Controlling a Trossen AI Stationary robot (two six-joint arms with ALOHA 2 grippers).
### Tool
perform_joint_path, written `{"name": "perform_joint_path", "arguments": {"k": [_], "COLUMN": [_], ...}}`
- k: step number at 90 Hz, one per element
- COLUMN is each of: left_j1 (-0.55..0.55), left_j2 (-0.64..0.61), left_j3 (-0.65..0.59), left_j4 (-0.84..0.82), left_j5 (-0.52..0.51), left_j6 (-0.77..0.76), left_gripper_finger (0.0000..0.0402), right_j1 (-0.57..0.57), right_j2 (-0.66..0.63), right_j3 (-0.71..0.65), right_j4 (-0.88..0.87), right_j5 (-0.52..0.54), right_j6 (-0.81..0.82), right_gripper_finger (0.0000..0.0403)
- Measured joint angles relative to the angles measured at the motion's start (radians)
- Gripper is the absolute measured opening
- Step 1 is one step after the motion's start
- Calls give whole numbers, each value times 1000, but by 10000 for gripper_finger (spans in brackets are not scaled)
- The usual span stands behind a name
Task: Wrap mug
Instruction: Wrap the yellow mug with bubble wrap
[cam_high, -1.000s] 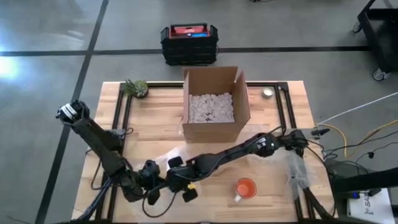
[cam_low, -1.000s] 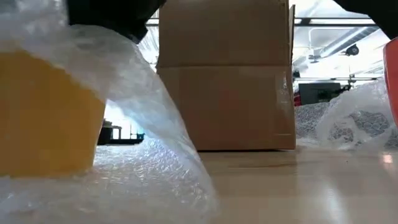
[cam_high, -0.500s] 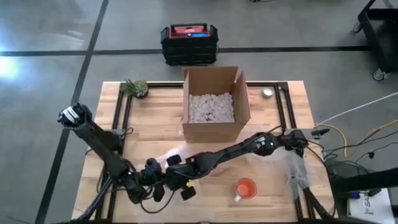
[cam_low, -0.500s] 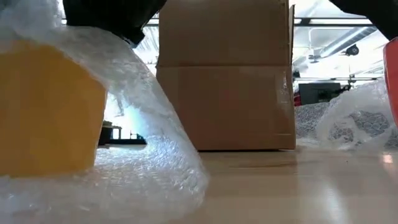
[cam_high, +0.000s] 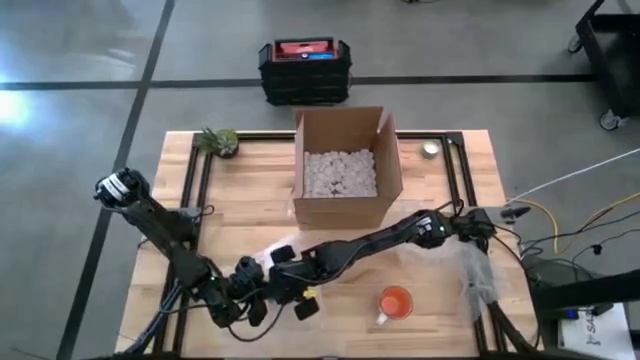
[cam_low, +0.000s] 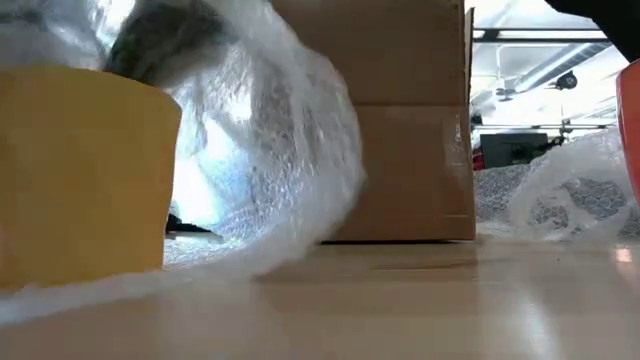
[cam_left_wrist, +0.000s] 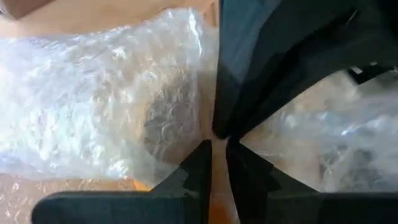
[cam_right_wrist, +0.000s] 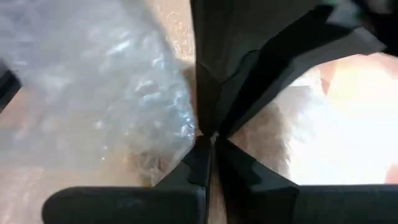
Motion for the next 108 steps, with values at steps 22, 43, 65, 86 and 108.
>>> {"name": "perform_joint_path", "arguments": {"k": [22,43,65,86,108], "left_j1": [-1,-1,-1,-1,-1], "left_j2": [0,0,-5,-7,-7], "left_j3": [-1,-2,-3,-3,-3], "left_j4": [-1,2,11,21,30], "left_j5": [3,-2,-8,-8,-19], "left_j6": [0,0,0,1,13], "left_gripper_finger": [36,36,36,36,36], "right_j1": [-9,-7,-4,16,18], "right_j2": [-86,-130,-121,-121,-136], "right_j3": [8,7,-113,-265,-216], "right_j4": [-16,-205,-336,-185,-63], "right_j5": [8,4,-25,-29,-26], "right_j6": [-17,-26,18,47,32], "right_gripper_finger": [3,2,2,2,2]}}
